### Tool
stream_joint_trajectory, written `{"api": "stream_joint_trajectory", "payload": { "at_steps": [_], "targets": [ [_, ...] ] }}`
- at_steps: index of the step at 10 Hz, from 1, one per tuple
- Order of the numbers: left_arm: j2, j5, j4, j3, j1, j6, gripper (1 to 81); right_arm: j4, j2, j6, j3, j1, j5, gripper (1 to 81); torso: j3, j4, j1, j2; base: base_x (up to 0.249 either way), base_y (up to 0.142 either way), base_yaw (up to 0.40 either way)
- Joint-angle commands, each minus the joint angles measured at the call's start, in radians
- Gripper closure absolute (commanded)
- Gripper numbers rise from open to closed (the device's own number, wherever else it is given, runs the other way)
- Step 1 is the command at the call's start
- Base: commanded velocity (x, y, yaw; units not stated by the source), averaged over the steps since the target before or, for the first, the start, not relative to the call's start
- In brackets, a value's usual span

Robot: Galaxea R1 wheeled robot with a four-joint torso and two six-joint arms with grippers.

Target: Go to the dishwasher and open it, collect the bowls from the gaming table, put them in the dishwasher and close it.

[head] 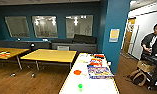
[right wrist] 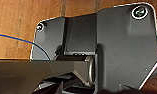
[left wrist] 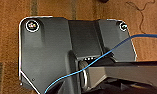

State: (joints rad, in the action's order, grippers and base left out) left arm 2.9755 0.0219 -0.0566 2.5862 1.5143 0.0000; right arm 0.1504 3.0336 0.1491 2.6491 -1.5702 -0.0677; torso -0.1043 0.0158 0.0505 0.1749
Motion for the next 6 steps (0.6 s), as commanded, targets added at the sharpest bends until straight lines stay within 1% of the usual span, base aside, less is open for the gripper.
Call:
{"api": "stream_joint_trajectory", "payload": {
  "at_steps": [1,4,6],
  "targets": [
    [-0.002,-0.051,0.004,-0.006,-0.053,0.003,1.0,0.008,0.006,-0.005,-0.011,0.051,0.046,1.0,0.0,0.0,0.0,0.0,0.0,0.074,0.0],
    [-0.002,-0.051,0.004,-0.006,-0.053,0.005,1.0,0.008,0.006,-0.005,-0.011,0.051,0.046,1.0,0.0,0.0,0.0,0.0,0.0,0.067,0.0],
    [-0.002,-0.051,0.004,-0.006,-0.053,0.005,1.0,0.008,0.006,-0.005,-0.011,0.051,0.045,1.0,0.0,0.0,0.0,0.0,0.0,0.0,0.0]
  ]
}}
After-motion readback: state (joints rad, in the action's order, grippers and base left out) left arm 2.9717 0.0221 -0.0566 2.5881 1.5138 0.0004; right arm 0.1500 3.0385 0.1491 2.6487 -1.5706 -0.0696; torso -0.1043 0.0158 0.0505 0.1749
